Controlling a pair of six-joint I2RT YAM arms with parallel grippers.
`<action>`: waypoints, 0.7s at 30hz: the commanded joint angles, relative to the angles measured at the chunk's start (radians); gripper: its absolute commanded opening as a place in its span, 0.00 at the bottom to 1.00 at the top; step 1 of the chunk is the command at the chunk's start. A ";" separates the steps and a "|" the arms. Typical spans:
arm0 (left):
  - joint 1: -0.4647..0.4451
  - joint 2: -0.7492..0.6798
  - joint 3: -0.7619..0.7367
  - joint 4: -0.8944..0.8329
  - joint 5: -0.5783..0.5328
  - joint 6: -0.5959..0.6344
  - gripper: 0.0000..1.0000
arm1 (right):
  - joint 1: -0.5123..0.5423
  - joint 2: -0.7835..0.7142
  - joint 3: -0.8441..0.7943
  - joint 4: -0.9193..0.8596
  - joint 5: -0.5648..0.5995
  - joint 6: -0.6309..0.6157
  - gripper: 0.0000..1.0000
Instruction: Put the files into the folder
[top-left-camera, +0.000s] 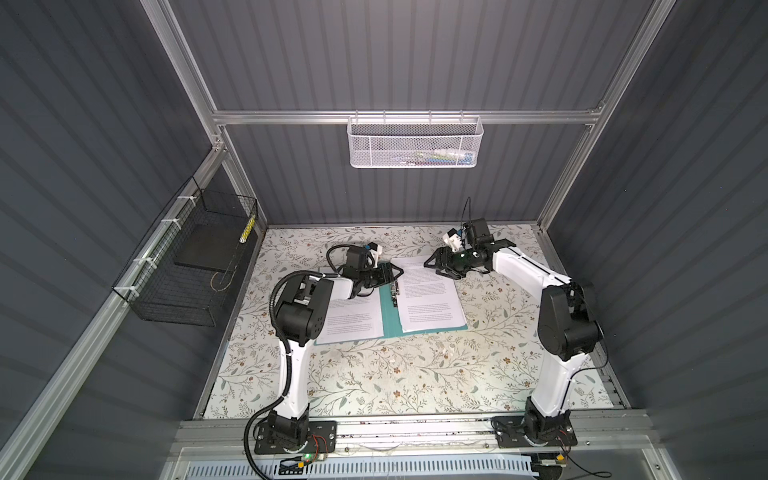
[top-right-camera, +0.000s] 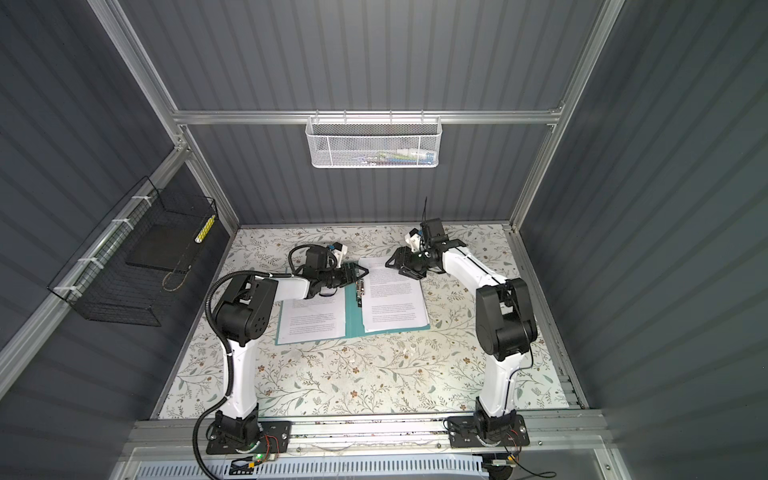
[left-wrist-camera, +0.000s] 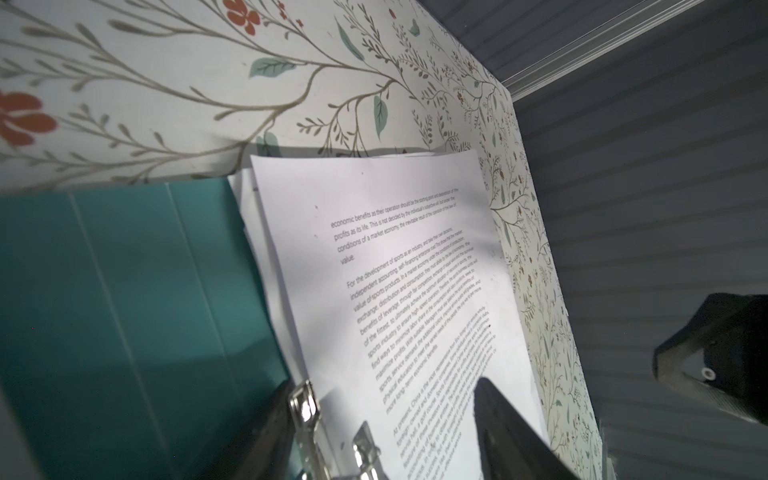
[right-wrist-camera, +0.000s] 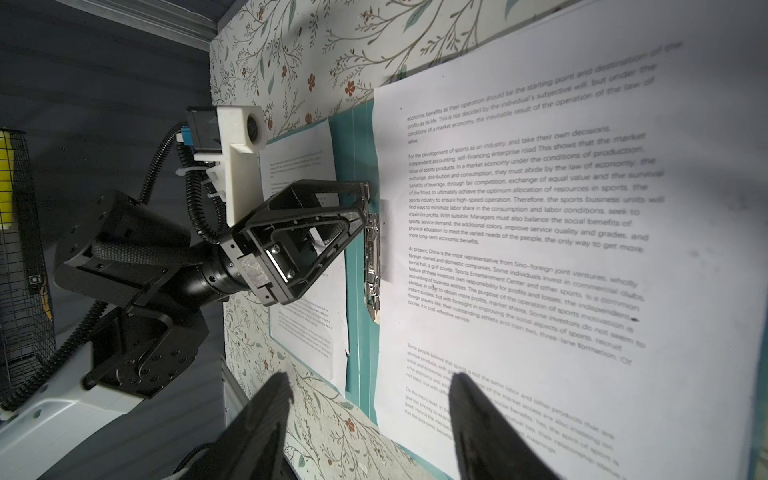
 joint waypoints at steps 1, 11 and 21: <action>-0.006 0.014 0.000 0.036 0.045 -0.018 0.67 | -0.002 -0.031 -0.015 0.013 -0.016 0.006 0.63; -0.007 -0.020 -0.039 0.074 0.062 -0.024 0.64 | -0.003 -0.034 -0.014 0.012 -0.016 0.008 0.63; -0.040 -0.070 -0.092 0.106 0.049 -0.020 0.63 | -0.002 -0.061 -0.051 0.032 -0.023 0.017 0.63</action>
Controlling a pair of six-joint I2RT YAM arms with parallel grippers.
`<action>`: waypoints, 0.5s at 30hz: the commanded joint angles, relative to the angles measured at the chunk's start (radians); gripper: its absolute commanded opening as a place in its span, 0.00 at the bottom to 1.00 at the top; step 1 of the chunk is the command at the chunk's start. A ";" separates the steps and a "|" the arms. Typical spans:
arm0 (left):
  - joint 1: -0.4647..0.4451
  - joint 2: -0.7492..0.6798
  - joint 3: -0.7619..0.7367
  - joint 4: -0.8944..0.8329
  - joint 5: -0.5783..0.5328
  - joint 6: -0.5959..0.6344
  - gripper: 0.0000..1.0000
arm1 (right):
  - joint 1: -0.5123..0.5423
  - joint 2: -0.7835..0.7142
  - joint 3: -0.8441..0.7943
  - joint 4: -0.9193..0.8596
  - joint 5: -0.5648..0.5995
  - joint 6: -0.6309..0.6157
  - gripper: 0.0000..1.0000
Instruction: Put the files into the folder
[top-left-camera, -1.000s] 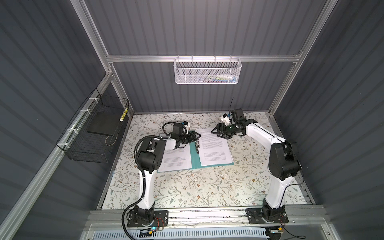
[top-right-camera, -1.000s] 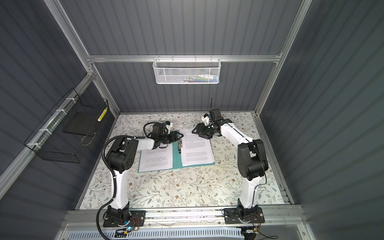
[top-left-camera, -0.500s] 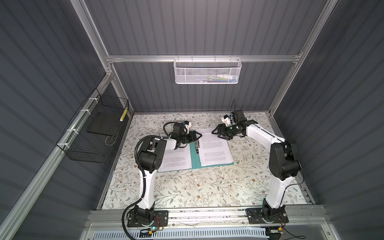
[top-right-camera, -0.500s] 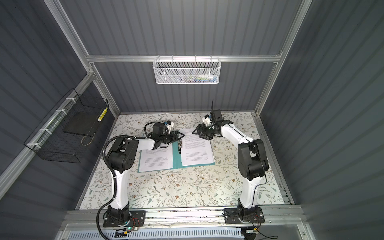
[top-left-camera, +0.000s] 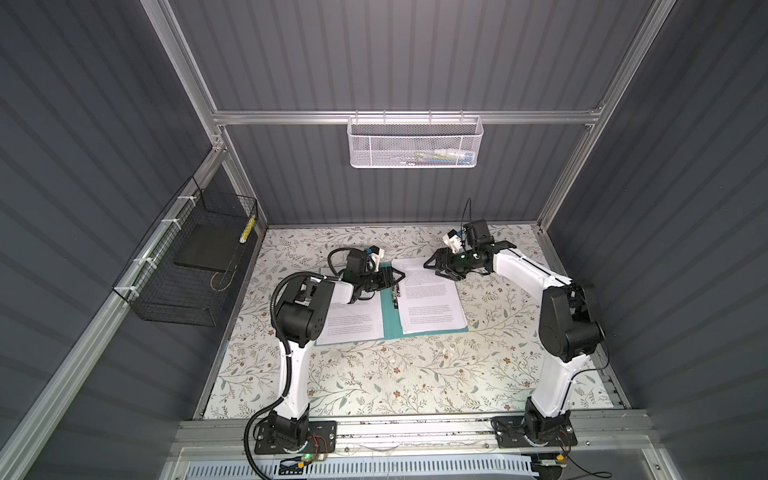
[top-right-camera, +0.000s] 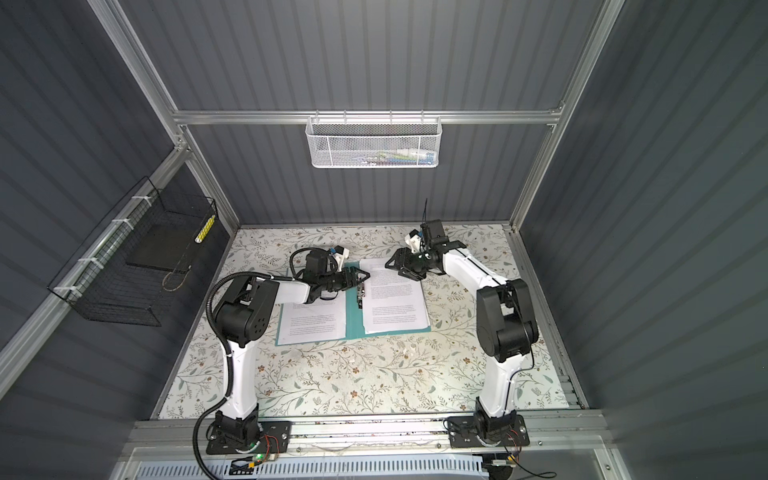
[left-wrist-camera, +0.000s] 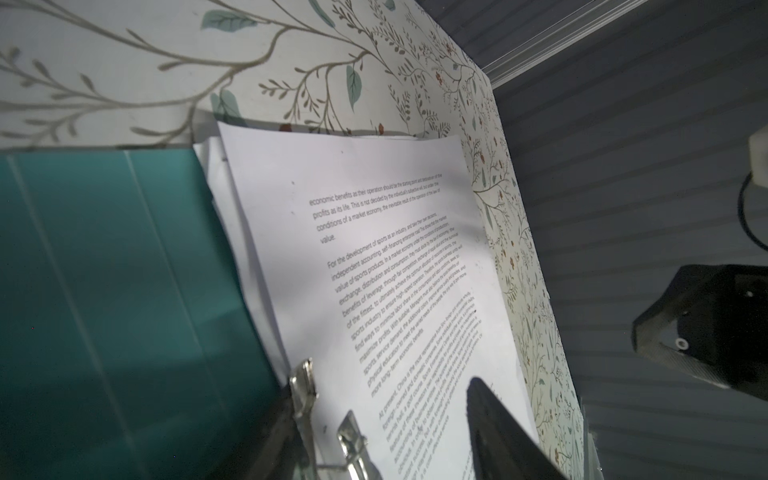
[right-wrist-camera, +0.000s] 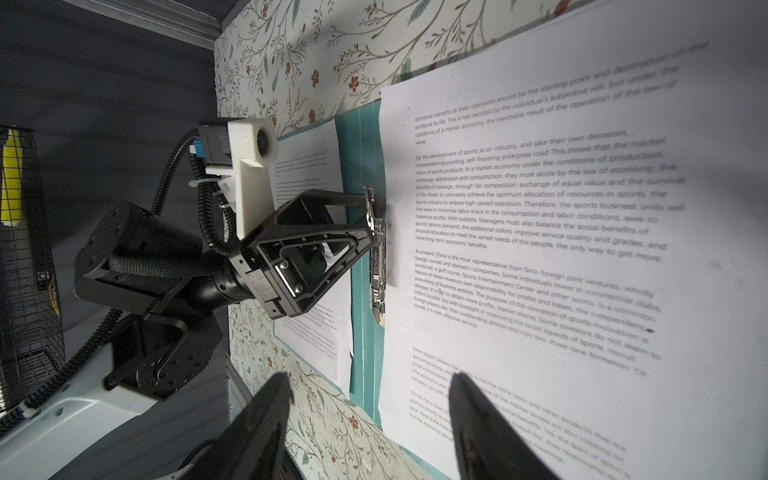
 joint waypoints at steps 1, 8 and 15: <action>-0.021 -0.054 -0.021 0.030 0.009 -0.002 0.63 | -0.002 -0.041 -0.025 0.018 -0.014 0.010 0.63; -0.032 -0.088 -0.052 0.029 -0.005 0.001 0.63 | -0.002 -0.064 -0.059 0.019 -0.008 0.008 0.63; -0.068 -0.176 -0.132 0.022 -0.036 0.010 0.62 | -0.001 -0.091 -0.086 0.019 -0.003 0.020 0.63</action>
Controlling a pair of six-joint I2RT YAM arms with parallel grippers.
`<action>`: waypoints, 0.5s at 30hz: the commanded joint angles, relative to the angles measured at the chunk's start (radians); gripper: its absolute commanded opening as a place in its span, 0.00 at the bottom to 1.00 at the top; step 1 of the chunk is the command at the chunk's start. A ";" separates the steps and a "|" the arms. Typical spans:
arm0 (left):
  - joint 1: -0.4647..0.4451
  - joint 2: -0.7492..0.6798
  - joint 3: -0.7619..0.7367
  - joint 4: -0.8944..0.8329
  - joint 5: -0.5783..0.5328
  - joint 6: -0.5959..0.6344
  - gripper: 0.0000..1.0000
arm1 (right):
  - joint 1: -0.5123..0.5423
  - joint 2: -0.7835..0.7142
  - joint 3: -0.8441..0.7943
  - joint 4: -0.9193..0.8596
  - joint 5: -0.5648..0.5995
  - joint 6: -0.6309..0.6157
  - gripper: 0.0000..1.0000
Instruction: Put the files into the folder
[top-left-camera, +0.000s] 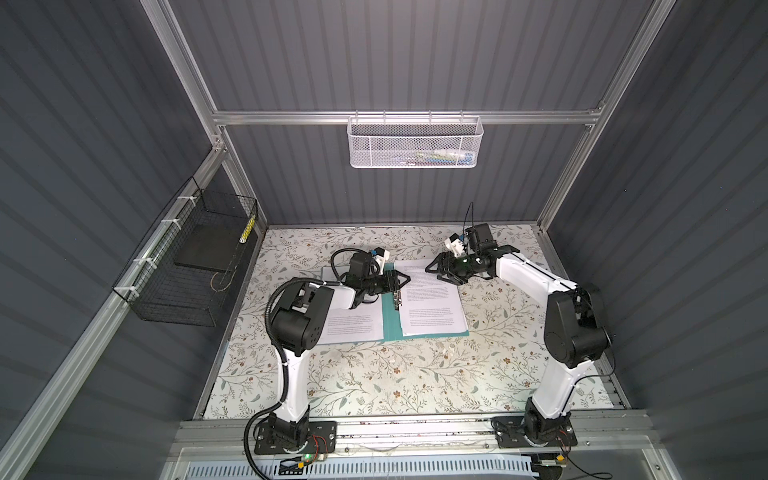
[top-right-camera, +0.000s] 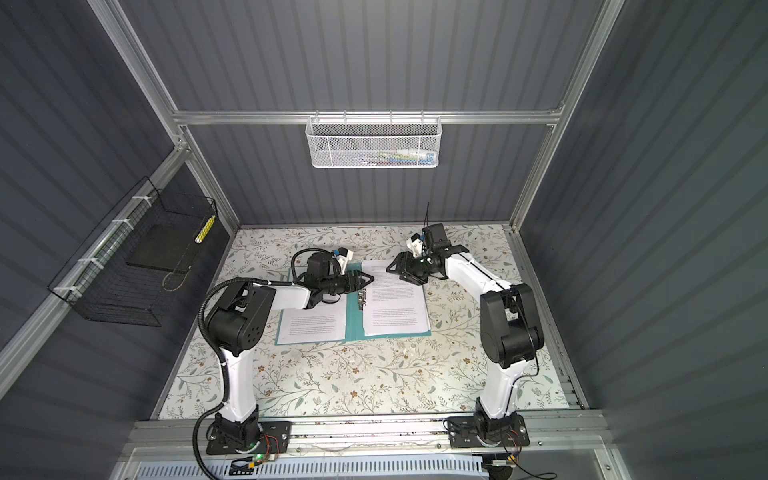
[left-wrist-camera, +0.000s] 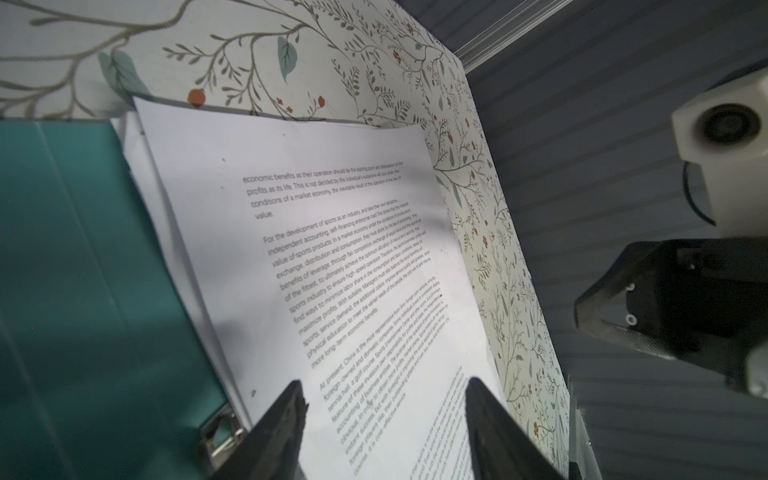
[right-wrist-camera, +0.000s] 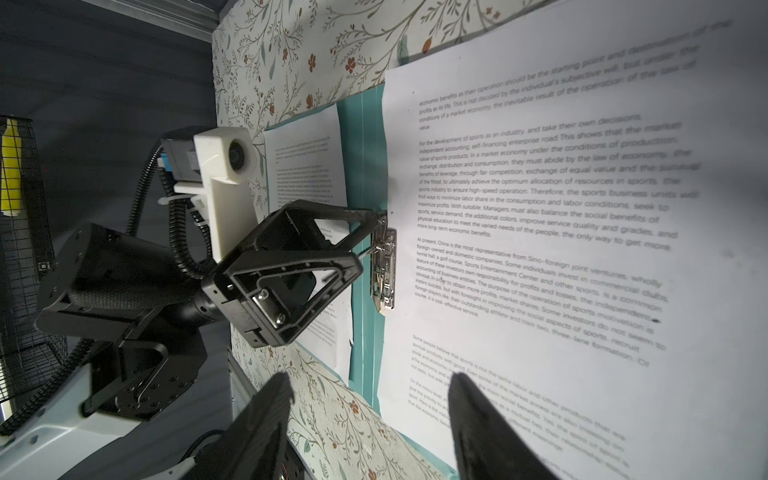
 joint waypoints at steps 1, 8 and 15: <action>-0.024 -0.079 -0.046 0.001 -0.024 0.009 0.62 | 0.000 -0.049 -0.023 0.008 0.004 0.022 0.63; -0.032 -0.198 -0.115 -0.028 -0.051 0.018 0.63 | 0.018 -0.077 -0.079 0.070 0.063 0.144 0.59; -0.030 -0.402 -0.137 -0.254 -0.206 0.109 0.65 | 0.082 -0.100 -0.137 0.114 0.116 0.241 0.59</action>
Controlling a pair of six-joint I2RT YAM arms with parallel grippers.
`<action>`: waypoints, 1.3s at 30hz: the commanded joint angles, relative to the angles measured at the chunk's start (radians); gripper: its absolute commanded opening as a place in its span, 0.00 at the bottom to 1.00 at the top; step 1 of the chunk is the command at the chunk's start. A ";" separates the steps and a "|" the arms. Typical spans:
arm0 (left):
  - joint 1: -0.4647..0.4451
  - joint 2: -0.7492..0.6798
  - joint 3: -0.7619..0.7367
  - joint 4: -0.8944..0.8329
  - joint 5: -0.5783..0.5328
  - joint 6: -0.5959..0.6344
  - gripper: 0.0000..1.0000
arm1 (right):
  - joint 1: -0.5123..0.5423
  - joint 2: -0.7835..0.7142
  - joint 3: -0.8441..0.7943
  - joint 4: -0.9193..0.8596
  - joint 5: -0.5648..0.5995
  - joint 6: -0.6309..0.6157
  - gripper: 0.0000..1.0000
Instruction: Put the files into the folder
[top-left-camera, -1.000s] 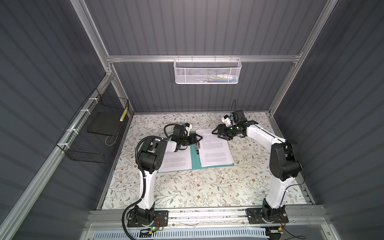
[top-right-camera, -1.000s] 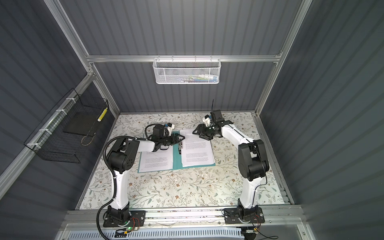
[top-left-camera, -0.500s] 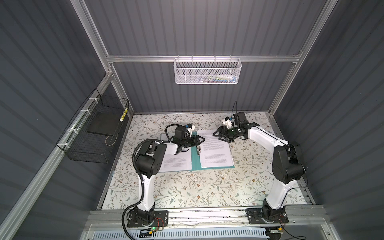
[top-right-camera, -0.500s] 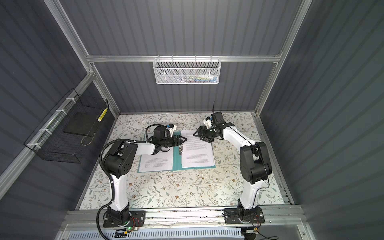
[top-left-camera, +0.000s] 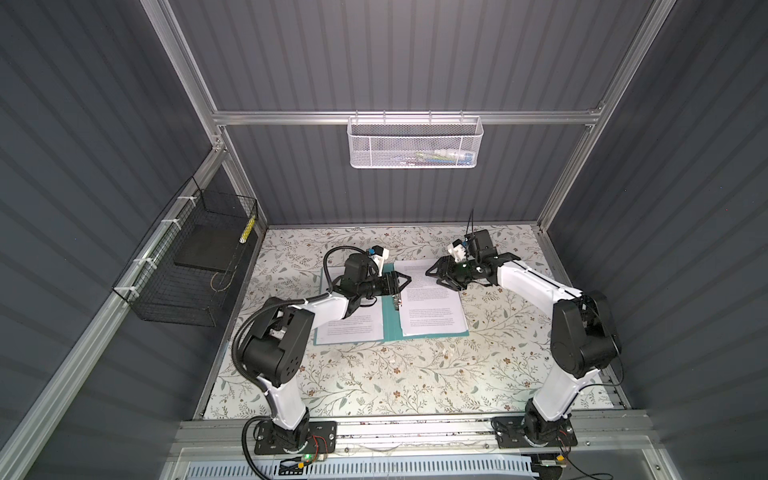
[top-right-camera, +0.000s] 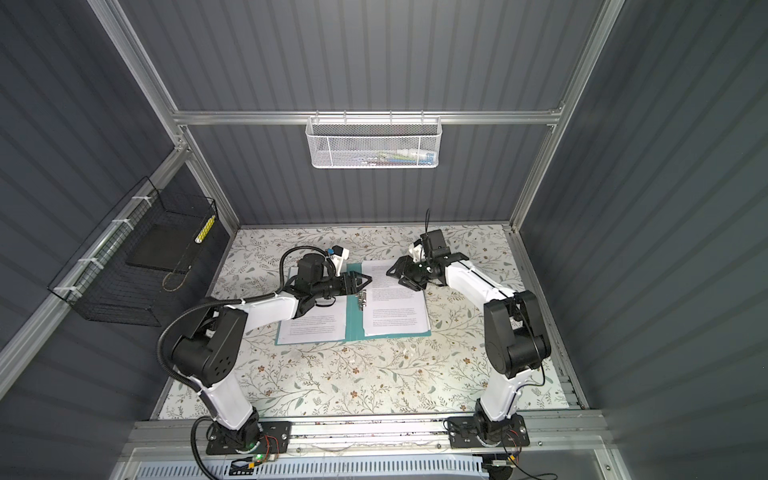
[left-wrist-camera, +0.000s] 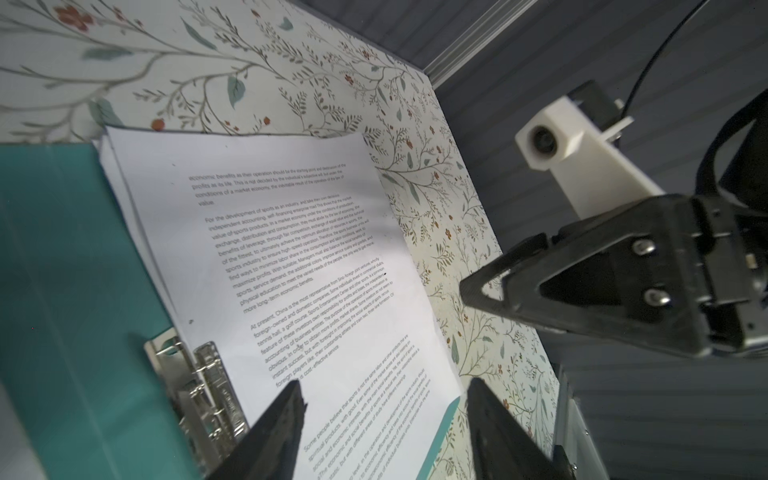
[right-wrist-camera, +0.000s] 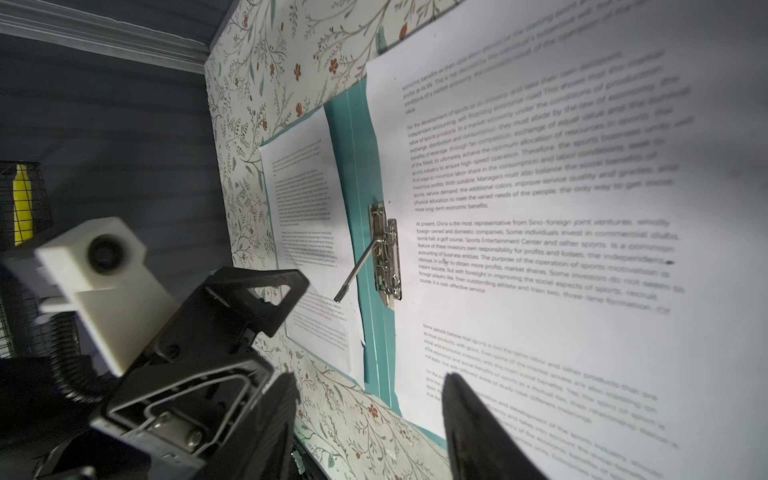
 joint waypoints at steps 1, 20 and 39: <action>0.006 -0.098 -0.007 -0.155 -0.099 0.075 0.66 | 0.027 -0.030 -0.023 0.023 0.050 0.049 0.59; 0.021 -0.323 -0.206 -0.301 -0.215 0.097 0.74 | 0.000 0.306 0.413 -0.434 0.608 -0.321 0.74; 0.022 -0.314 -0.242 -0.307 -0.242 0.081 0.73 | -0.002 0.468 0.545 -0.435 0.593 -0.348 0.74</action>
